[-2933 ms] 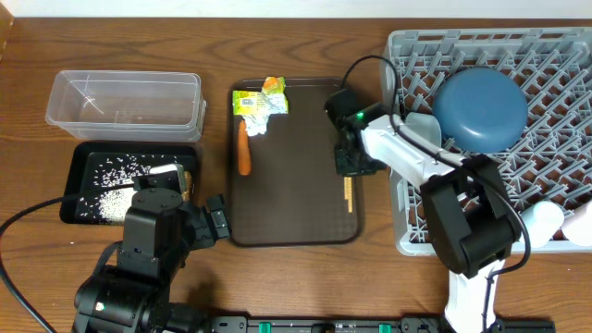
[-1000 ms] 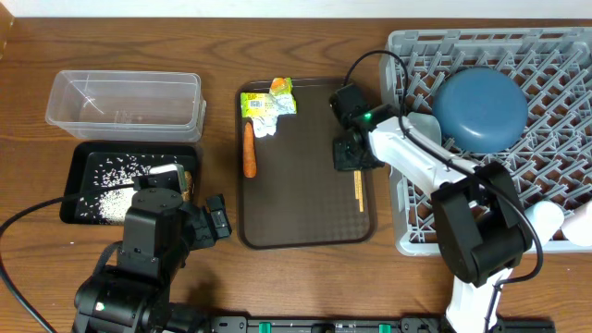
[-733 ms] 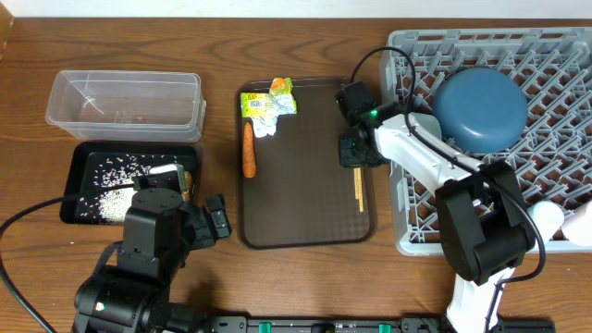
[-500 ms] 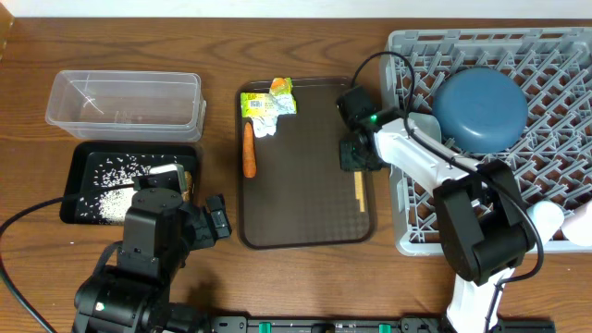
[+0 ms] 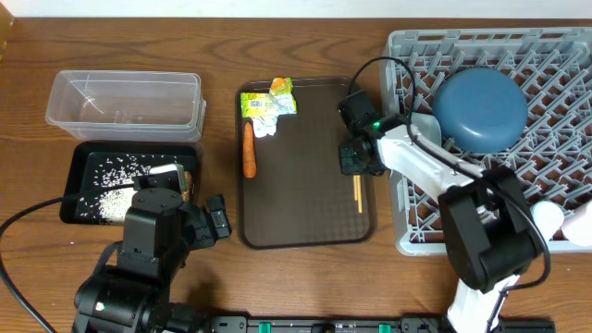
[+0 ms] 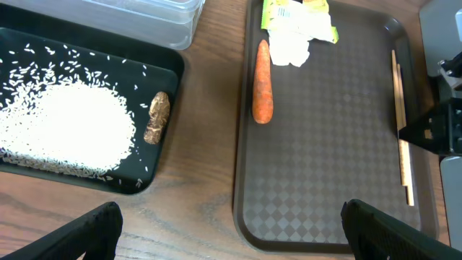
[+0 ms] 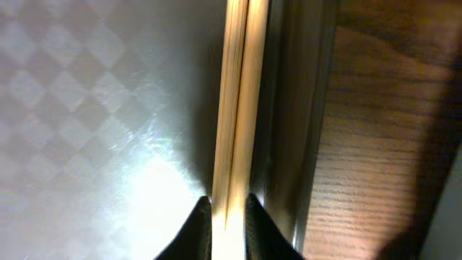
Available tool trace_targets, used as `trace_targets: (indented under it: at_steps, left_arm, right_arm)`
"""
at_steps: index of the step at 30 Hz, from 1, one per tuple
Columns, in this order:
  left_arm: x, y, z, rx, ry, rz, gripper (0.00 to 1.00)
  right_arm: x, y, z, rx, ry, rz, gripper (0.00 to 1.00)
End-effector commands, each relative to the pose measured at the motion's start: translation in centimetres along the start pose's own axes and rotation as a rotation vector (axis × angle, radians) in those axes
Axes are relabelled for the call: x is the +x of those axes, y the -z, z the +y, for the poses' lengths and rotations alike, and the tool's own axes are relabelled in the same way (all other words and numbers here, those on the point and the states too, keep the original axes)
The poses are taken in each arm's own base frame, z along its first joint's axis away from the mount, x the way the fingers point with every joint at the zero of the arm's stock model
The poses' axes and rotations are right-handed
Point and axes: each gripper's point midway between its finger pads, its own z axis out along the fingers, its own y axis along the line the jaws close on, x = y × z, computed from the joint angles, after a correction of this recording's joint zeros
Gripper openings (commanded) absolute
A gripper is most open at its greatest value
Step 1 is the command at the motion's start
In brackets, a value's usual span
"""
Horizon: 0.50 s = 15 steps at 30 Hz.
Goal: Sort waste into correct bins and load items into the dishwasher rack
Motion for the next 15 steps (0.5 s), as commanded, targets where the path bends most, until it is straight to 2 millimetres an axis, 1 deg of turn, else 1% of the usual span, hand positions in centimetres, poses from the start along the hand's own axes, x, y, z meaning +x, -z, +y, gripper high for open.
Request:
trace_targets:
  at_steps: [1, 2, 5, 12, 15]
  left_arm:
    - [-0.6, 0.5, 0.0, -0.001, 0.006, -0.017, 0.98]
    - [-0.6, 0.5, 0.0, -0.001, 0.006, -0.018, 0.98]
    - [-0.6, 0.5, 0.0, -0.001, 0.006, -0.018, 0.98]
    - [-0.6, 0.5, 0.0, -0.001, 0.006, -0.017, 0.98]
    - [-0.6, 0.5, 0.0, -0.001, 0.006, -0.018, 0.98]
  right_arm:
    - [-0.7, 2.1, 0.6, -0.029, 0.023, -0.047, 0.15]
    - [-0.8, 2.4, 0.7, -0.034, 0.024, -0.052, 0.15]
    - [-0.7, 2.4, 0.8, -0.035, 0.017, -0.052, 0.14]
    - [-0.6, 1.2, 0.6, -0.021, -0.015, -0.039, 0.12]
    - [-0.6, 0.3, 0.7, -0.021, -0.028, -0.036, 0.12]
